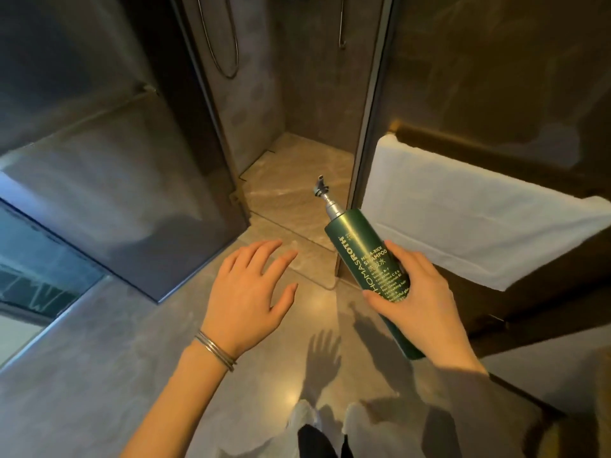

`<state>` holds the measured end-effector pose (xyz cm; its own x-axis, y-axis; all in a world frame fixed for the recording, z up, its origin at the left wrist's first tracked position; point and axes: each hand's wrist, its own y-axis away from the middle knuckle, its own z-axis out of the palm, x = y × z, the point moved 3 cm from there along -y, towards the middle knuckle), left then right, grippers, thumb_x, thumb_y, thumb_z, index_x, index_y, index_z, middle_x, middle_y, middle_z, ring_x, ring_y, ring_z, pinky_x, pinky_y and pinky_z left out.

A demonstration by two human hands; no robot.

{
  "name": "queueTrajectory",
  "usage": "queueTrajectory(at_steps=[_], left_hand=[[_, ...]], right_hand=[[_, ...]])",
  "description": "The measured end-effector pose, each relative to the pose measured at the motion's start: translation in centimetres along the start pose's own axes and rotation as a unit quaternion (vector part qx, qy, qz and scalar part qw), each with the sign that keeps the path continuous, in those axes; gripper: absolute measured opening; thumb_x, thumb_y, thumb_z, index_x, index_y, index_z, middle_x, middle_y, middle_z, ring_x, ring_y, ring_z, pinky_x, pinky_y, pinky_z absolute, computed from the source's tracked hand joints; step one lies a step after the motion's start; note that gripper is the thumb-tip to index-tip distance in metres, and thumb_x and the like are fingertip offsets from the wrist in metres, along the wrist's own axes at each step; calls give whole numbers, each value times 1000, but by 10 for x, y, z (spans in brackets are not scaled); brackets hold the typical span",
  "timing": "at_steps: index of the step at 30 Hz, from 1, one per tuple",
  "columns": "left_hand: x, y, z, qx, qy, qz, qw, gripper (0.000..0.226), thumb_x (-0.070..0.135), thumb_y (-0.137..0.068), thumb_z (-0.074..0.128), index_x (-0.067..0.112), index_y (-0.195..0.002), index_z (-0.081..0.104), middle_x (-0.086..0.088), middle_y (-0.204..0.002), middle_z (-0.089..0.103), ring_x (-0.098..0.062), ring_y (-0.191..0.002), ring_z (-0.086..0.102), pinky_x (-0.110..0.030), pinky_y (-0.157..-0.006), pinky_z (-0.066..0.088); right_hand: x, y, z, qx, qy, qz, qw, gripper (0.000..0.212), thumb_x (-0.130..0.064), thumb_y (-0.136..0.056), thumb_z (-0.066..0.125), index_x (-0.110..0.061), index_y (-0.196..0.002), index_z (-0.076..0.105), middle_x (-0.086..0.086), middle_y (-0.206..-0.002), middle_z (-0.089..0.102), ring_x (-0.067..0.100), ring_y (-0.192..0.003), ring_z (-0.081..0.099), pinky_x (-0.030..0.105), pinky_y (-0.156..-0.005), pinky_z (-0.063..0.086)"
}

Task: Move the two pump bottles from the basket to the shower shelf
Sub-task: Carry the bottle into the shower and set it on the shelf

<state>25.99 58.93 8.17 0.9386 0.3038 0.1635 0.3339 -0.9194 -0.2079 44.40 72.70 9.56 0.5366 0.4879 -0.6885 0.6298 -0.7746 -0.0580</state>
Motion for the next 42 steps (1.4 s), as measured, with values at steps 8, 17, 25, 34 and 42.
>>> queueTrajectory(at_steps=[8, 17, 25, 34, 42], left_hand=[[-29, -7, 19, 19, 29, -46, 998, 48, 43, -90, 40, 17, -127, 57, -10, -128, 55, -30, -116, 50, -42, -94, 39], [-70, -69, 43, -3, 12, -79, 997, 50, 44, -88, 40, 17, -126, 58, -10, -126, 57, -30, -114, 52, -43, -92, 41], [-86, -167, 46, 18, -12, -75, 997, 49, 45, -88, 40, 19, -125, 58, -8, -126, 57, -29, -117, 50, -38, -94, 33], [-113, -227, 40, 23, -20, -94, 995, 50, 46, -89, 38, 20, -130, 54, -7, -131, 55, -28, -121, 48, -40, -97, 37], [-164, -285, 60, -5, -21, -55, 998, 49, 45, -89, 40, 20, -128, 56, -8, -129, 56, -29, -119, 50, -42, -96, 37]], right_hand=[[-14, -50, 24, -45, 25, -45, 998, 81, -36, -69, 76, -28, -138, 33, -3, -123, 49, 2, -96, 43, 24, -78, 41], [-3, -138, 47, -103, 20, -34, 994, 78, -39, -69, 75, -28, -135, 34, -9, -114, 46, 7, -91, 47, 20, -75, 44], [2, -242, 39, -76, 4, -58, 995, 77, -39, -70, 75, -29, -135, 35, -11, -109, 44, 8, -89, 48, 18, -70, 43], [-3, -307, 50, -48, 15, -124, 991, 80, -31, -67, 79, -18, -136, 40, 5, -121, 55, 8, -96, 48, 16, -71, 42], [-11, -359, 75, -75, 6, -73, 995, 79, -34, -70, 75, -25, -137, 36, -13, -111, 44, 3, -96, 44, 28, -79, 47]])
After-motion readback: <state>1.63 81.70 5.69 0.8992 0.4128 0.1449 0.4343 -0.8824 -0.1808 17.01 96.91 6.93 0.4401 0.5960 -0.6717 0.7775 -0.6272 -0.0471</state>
